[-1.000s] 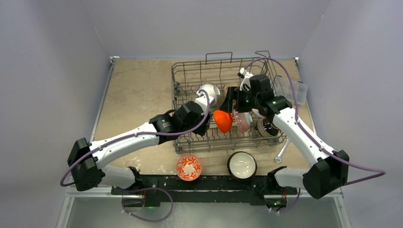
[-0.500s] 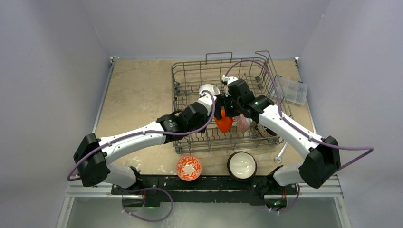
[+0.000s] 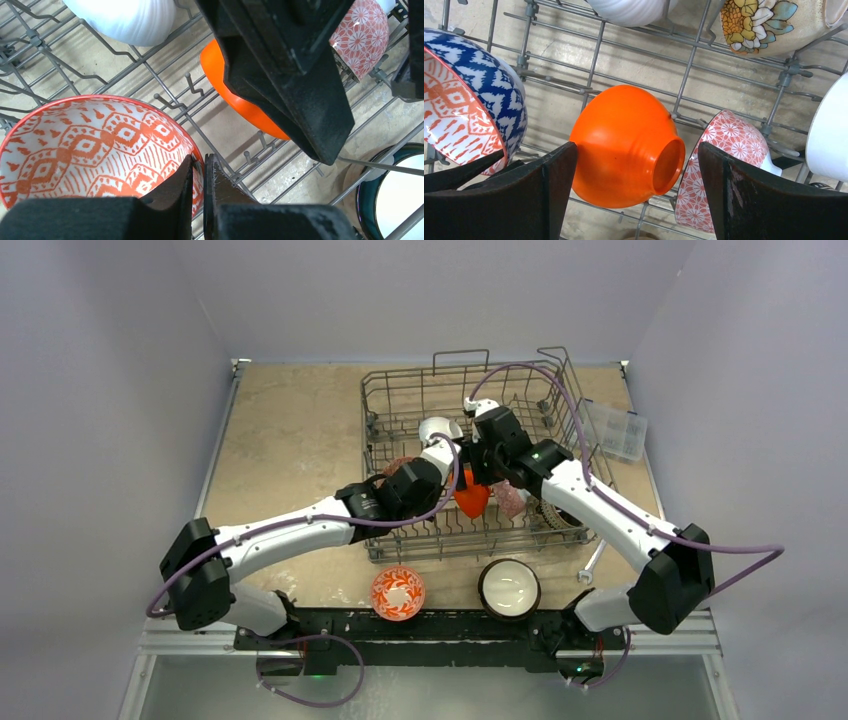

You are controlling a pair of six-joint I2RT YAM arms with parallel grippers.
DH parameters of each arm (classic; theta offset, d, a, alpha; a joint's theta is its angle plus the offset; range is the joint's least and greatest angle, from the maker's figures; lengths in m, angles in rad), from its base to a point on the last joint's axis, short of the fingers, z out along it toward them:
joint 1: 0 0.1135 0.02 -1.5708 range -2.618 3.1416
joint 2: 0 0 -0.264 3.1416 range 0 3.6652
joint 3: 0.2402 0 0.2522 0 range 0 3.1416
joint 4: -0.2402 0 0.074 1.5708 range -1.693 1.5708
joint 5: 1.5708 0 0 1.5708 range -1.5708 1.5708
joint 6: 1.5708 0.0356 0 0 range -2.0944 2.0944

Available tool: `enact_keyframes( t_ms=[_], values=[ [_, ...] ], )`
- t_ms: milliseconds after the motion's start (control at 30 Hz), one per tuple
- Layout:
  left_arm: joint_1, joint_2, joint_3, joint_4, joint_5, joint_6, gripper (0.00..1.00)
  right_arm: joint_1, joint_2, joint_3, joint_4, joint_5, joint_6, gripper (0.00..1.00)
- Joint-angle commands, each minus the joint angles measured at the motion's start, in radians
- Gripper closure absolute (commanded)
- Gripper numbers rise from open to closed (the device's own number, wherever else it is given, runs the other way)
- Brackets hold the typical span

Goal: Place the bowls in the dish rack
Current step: Pick up the bowl from the dish rack.

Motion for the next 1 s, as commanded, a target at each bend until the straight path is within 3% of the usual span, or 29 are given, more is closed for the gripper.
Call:
enact_keyframes(
  t_ms=[0, 433, 767, 967],
  values=[
    [0.007, -0.025, 0.031, 0.001, 0.009, -0.011, 1.00, 0.010, -0.005, 0.039, -0.044, 0.036, -0.038, 0.09],
    [0.009, -0.204, -0.002, 0.033, 0.074, -0.117, 1.00, 0.091, 0.023, 0.045, -0.022, 0.008, -0.075, 0.07],
    [0.024, -0.331, -0.123, 0.218, 0.177, -0.269, 1.00, 0.097, 0.039, 0.056, -0.106, 0.155, 0.001, 0.11],
    [0.059, -0.379, -0.250, 0.427, 0.253, -0.413, 1.00, 0.094, 0.033, 0.051, -0.123, 0.182, 0.013, 0.15]
  ],
)
